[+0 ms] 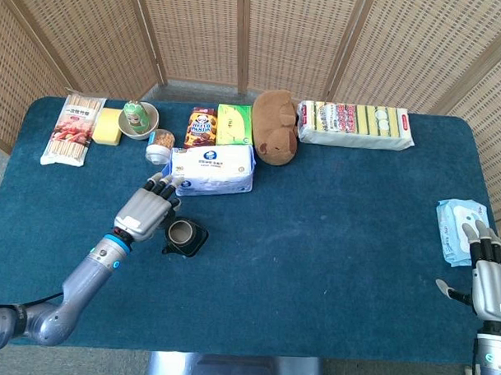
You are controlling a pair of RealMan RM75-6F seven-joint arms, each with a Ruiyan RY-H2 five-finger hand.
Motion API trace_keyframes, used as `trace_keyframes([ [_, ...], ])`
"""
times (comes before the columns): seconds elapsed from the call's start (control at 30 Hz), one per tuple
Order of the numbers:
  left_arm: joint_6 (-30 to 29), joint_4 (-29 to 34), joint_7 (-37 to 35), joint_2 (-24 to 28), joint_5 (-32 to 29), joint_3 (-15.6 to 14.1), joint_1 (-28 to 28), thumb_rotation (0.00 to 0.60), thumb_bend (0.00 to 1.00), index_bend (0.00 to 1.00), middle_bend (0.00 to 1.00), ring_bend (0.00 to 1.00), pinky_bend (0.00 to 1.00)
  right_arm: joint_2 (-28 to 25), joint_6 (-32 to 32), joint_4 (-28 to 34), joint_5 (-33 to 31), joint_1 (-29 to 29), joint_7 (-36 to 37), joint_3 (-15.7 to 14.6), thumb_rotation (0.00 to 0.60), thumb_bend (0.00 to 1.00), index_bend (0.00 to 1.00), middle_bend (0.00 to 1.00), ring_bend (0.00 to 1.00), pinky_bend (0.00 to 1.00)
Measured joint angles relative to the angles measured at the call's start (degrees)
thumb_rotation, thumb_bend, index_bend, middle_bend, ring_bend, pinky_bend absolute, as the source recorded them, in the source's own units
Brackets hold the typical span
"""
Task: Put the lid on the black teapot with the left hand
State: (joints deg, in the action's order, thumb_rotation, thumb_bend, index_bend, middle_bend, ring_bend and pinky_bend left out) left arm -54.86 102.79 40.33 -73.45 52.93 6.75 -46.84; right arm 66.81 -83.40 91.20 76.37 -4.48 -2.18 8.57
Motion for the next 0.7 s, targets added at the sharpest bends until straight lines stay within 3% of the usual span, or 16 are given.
trace_keyframes([
  [0.7, -1.79, 0.83, 8.74, -5.29, -6.77, -2.37, -5.27, 0.6, 0.27, 0.39, 0.0, 0.0, 0.05, -0.28, -0.13, 0.31, -0.45, 0.13, 0.37, 0.29, 0.6, 0.0, 0.02, 0.0, 0.0, 0.0],
])
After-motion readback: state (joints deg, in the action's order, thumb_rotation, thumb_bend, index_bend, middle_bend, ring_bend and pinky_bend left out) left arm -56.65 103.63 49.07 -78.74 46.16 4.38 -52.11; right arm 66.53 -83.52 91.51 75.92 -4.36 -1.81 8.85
